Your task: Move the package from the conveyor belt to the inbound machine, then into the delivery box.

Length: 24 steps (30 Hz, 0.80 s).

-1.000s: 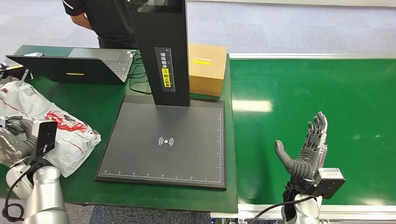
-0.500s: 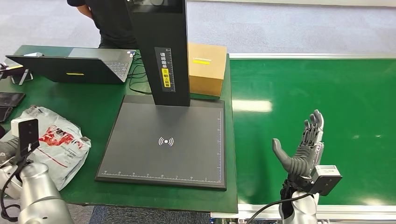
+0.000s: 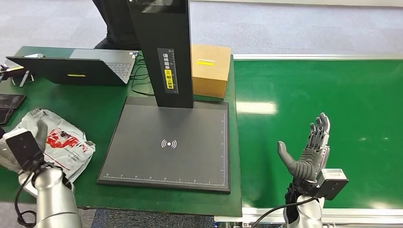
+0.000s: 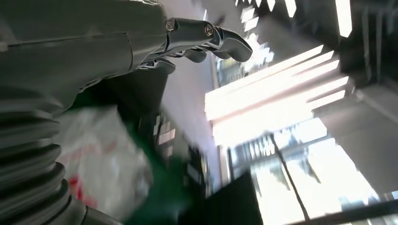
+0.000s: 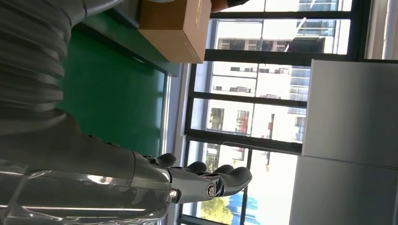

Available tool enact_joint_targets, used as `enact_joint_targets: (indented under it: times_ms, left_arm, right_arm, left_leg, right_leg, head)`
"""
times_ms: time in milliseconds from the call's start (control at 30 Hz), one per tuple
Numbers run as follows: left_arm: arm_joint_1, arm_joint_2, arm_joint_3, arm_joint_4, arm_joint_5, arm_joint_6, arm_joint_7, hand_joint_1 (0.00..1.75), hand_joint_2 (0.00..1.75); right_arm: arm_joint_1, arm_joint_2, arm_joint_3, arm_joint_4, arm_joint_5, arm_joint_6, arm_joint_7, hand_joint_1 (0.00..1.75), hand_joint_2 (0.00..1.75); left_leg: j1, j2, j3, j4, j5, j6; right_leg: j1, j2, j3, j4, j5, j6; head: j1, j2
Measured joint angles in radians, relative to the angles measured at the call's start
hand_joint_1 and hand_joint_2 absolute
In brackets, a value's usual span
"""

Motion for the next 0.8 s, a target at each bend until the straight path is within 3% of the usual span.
enact_joint_targets:
  times_ms: [133, 233, 433, 600, 800]
  left_arm:
    - [0.051, -0.001, -0.140, 0.010, 0.183, -0.125, 0.020, 0.00, 1.75]
    - [0.094, 0.000, -0.240, 0.015, 0.304, -0.275, 0.030, 0.00, 1.75]
    - [0.145, 0.000, -0.403, 0.040, 0.355, -0.470, 0.042, 0.00, 1.75]
    - [0.179, -0.001, -0.520, 0.062, 0.355, -0.529, 0.044, 0.00, 1.75]
    - [0.197, -0.001, -0.570, 0.062, 0.352, -0.550, 0.066, 0.00, 1.75]
  right_arm:
    - [-0.001, 0.000, 0.000, 0.002, 0.001, 0.005, -0.001, 0.00, 1.75]
    - [-0.003, -0.002, 0.002, 0.009, 0.012, 0.027, -0.001, 0.00, 1.75]
    - [-0.024, -0.023, 0.057, 0.050, 0.101, 0.113, 0.013, 0.00, 1.75]
    - [-0.039, -0.048, 0.126, 0.098, 0.179, 0.163, 0.021, 0.00, 1.75]
    - [-0.046, -0.081, 0.199, 0.144, 0.247, 0.205, 0.036, 0.00, 1.75]
  left_leg:
    - [0.000, 0.000, -0.001, 0.000, 0.000, 0.000]
    - [0.000, 0.000, -0.001, 0.000, 0.000, 0.000]
    - [0.000, 0.000, -0.001, 0.000, 0.000, 0.000]
    - [0.000, 0.000, -0.001, 0.000, 0.000, 0.000]
    - [0.000, 0.000, -0.001, 0.000, 0.000, 0.000]
  right_leg:
    - [0.000, 0.000, 0.000, 0.000, 0.000, 0.000]
    - [0.000, 0.000, -0.001, 0.000, 0.000, 0.000]
    - [0.000, 0.001, -0.001, 0.000, 0.000, 0.000]
    - [0.000, 0.000, -0.001, 0.000, 0.000, 0.000]
    - [0.000, 0.000, -0.001, 0.000, 0.000, 0.000]
  head:
    - [0.000, 0.000]
    - [0.000, 0.000]
    - [0.000, 0.000]
    - [0.000, 0.000]
    - [0.000, 0.000]
